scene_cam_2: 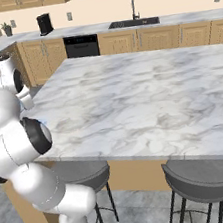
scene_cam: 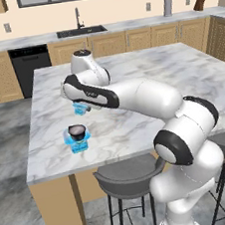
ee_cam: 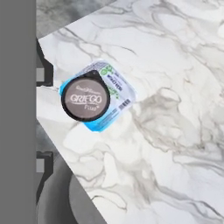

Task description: Stack the yogurt containers by placing the smaller containers on top of the larger containers.

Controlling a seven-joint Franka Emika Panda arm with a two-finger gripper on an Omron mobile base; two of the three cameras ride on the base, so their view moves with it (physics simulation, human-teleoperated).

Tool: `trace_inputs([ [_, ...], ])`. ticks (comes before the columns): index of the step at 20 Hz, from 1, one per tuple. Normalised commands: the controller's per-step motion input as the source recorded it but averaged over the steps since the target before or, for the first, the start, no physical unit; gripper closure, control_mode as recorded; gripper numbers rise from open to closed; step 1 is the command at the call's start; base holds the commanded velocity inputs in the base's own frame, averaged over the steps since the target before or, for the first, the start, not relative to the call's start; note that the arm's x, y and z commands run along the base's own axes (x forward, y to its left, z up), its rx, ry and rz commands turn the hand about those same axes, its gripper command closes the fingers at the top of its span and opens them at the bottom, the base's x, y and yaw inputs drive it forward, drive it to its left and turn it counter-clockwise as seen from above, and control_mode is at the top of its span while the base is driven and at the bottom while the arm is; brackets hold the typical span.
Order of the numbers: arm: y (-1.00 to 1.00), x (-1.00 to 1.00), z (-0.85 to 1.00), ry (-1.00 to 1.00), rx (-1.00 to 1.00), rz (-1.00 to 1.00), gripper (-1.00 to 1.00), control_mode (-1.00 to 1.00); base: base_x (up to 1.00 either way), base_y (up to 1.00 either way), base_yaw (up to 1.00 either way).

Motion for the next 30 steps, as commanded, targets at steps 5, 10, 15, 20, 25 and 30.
trace_inputs([
  [5, 0.01, 0.0, -0.25, 0.0, 0.0, 0.0, 1.0, -1.0, 0.0, 0.0, 0.0],
  [10, 0.01, 0.0, -0.32, 0.0, 0.0, 0.0, 1.0, -1.0, 0.0, 0.0, 0.0],
  [15, 0.06, 0.01, -0.28, 0.0, 0.0, 0.0, 1.0, -1.0, 0.0, 0.0, 0.0],
  [20, 0.13, 0.11, -0.23, 0.0, -0.01, 0.0, 1.0, -1.0, 0.0, 0.0, 0.0],
  [25, 0.11, 0.26, -0.14, 0.0, -0.01, 0.0, 1.0, -1.0, 0.0, 0.0, 0.0],
  [30, 0.05, 0.22, -0.08, 0.0, 0.0, 0.0, 1.0, -1.0, 0.0, 0.0, 0.0],
])
